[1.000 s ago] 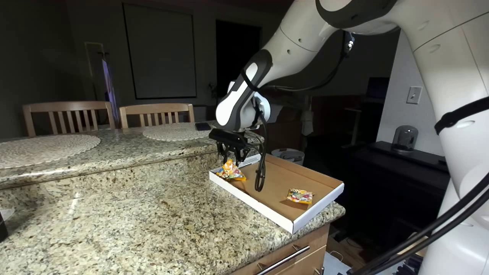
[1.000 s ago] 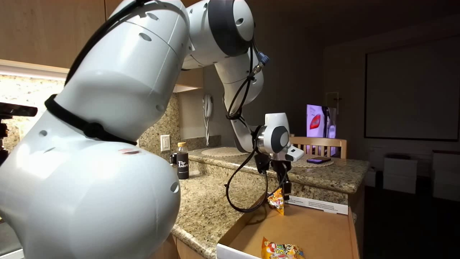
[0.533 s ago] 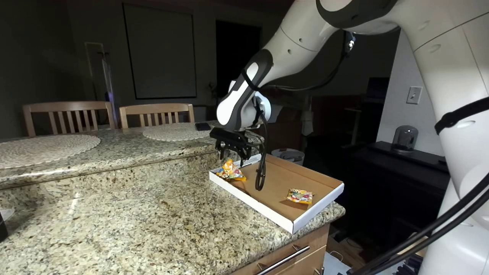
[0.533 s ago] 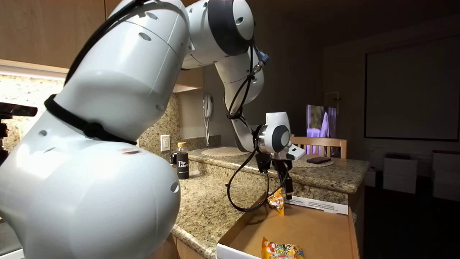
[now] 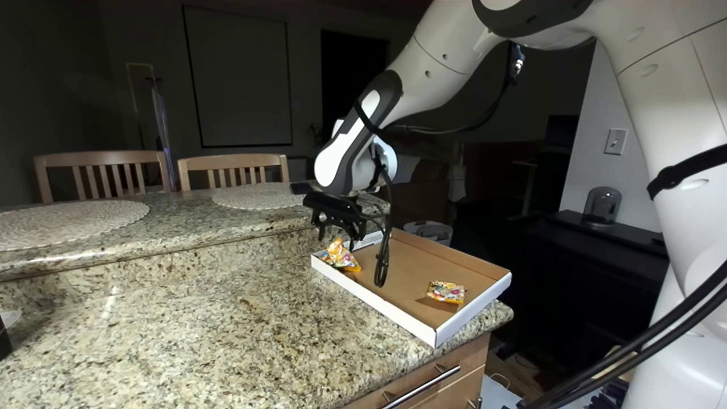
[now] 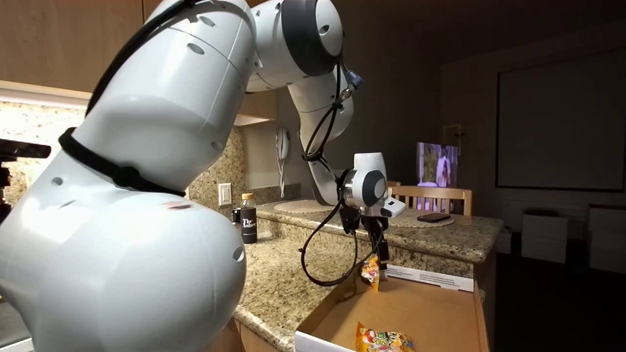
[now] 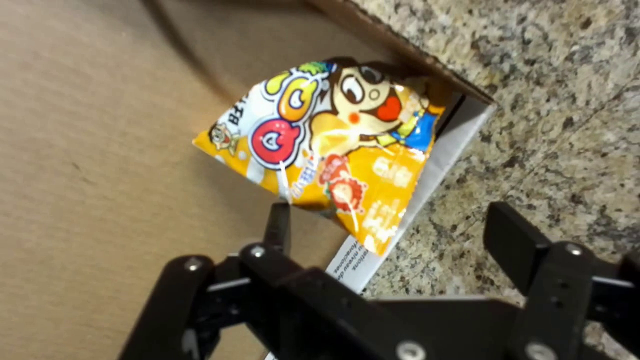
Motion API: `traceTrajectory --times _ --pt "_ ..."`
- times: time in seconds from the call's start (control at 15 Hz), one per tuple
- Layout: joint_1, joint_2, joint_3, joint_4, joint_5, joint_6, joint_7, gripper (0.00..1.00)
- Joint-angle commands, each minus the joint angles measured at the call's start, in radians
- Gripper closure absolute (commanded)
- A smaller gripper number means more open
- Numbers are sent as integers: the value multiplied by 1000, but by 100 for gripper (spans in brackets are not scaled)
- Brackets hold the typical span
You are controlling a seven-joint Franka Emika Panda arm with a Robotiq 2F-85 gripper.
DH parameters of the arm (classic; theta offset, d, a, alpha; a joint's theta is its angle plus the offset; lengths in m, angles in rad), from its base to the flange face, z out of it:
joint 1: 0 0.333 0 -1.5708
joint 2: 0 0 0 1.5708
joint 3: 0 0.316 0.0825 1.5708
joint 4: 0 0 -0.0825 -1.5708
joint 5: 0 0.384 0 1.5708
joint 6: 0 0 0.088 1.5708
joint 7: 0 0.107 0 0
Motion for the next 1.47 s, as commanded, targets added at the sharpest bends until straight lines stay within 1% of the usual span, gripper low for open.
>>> traceTrajectory --times 0.0,0.07,0.67,0.87,1.07,1.13,1.27,1.4 --pt "7 -30 -3 -34 27 -15 -41 32" --pt "5 -33 0 -36 30 -17 -44 40" --pt "10 -51 0 -45 28 -23 -44 99" --pt "3 -70 5 -55 37 -27 -50 100" --pt "-18 -109 30 -79 80 -26 -81 100" --pt "-19 -121 31 -85 93 -34 -90 78" --pt "-19 -151 35 -105 115 -81 -121 68" --pt "-9 -169 24 -117 100 -119 -127 55"
